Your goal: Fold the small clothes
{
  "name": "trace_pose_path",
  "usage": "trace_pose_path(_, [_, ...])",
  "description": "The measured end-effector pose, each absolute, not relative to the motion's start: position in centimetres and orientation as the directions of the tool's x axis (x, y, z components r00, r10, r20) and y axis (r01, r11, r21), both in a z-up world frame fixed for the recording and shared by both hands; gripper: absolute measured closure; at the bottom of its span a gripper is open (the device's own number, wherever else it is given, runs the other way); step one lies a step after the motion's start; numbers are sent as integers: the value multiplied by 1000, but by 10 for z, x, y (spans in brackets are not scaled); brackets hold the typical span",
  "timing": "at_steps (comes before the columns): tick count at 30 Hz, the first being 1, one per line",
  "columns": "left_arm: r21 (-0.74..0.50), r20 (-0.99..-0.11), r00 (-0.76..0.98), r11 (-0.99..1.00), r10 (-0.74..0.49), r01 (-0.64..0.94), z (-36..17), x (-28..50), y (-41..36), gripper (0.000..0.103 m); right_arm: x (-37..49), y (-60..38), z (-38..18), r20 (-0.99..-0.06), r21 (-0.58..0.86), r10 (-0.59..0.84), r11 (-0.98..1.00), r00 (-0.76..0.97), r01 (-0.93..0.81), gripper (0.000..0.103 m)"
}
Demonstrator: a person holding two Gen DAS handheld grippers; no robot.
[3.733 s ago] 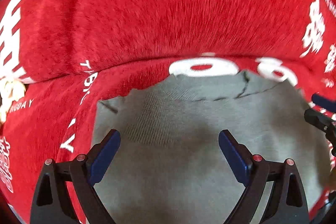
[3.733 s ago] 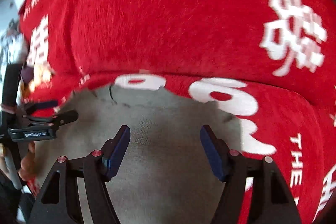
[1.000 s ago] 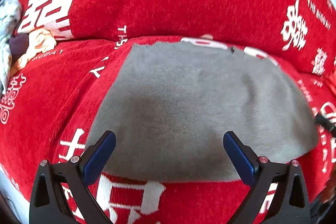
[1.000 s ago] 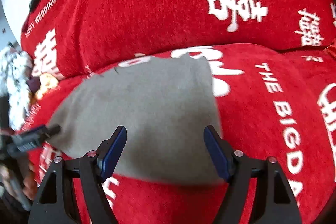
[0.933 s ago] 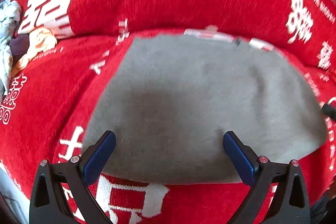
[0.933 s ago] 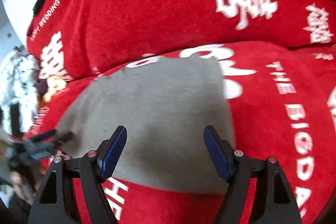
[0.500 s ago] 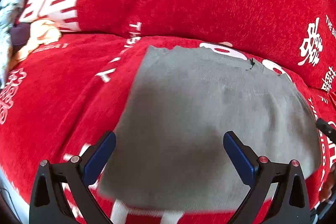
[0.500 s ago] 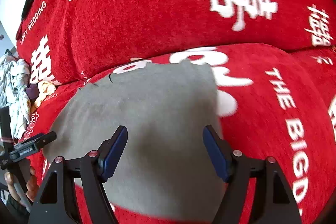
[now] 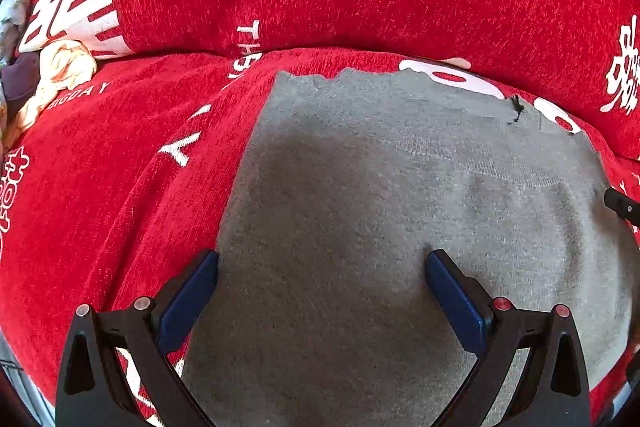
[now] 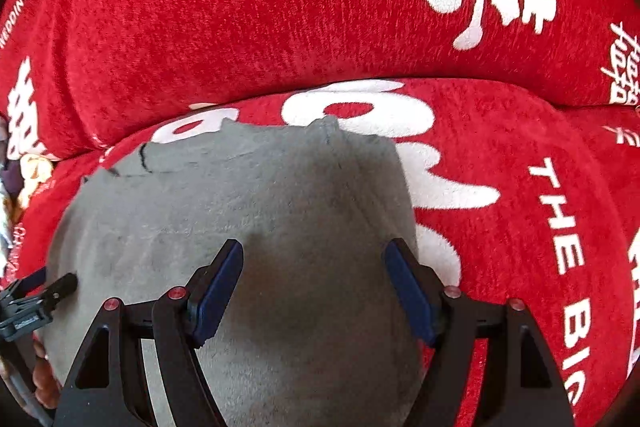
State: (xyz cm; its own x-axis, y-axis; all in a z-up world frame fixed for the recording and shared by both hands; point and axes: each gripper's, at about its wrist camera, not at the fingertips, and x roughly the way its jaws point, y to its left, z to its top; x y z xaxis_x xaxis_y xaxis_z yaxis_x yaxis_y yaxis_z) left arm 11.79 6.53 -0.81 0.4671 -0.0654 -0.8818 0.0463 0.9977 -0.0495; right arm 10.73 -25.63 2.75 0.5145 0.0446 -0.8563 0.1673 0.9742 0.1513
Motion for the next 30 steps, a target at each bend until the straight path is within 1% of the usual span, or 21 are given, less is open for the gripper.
trace_pose_path(3, [-45, -881, 469, 998, -61, 46, -6, 118, 64, 1, 106, -250, 31, -858, 135, 29, 976, 514, 171, 26])
trace_pose_path(7, [-42, -878, 477, 999, -48, 25, 3, 111, 67, 1, 99, -231, 41, -852, 189, 87, 970, 516, 149, 26])
trace_pose_path(11, [-68, -858, 509, 997, -73, 30, 17, 88, 70, 1, 94, -185, 48, -859, 142, 107, 989, 500, 32, 26])
trace_pose_path(13, [-74, -853, 516, 997, -80, 34, 20, 76, 72, 1, 93, -156, 40, -883, 73, 91, 996, 461, -58, 26])
trace_pose_path(16, [-64, -846, 530, 998, -63, 16, 19, 56, 82, 1, 99, -135, 21, -907, 10, 47, 996, 419, -90, 24])
trace_pose_path(17, [-74, -846, 530, 997, -64, 3, 18, 49, 90, 1, 101, -135, 20, -902, 14, 47, 997, 429, -81, 20])
trace_pose_path(18, [-84, -845, 530, 996, -69, -4, 17, 46, 96, 1, 106, -137, 19, -897, 24, 52, 997, 439, -68, 19])
trace_pose_path(20, [-117, -844, 529, 993, -85, -27, 16, 38, 113, 1, 117, -144, 15, -901, 43, 55, 998, 430, -38, 14])
trace_pose_path(24, [-176, -845, 521, 983, -123, -54, 9, 33, 143, 1, 132, -142, 10, -914, 22, 34, 999, 405, -34, 8])
trace_pose_path(27, [-284, -843, 490, 957, -221, -56, -1, 37, 159, 1, 136, -139, 16, -923, 18, 18, 1000, 385, -4, 7])
trace_pose_path(30, [-388, -822, 464, 921, -329, -34, -11, 43, 162, 1, 125, -134, 26, -906, 71, 69, 997, 417, -9, 7])
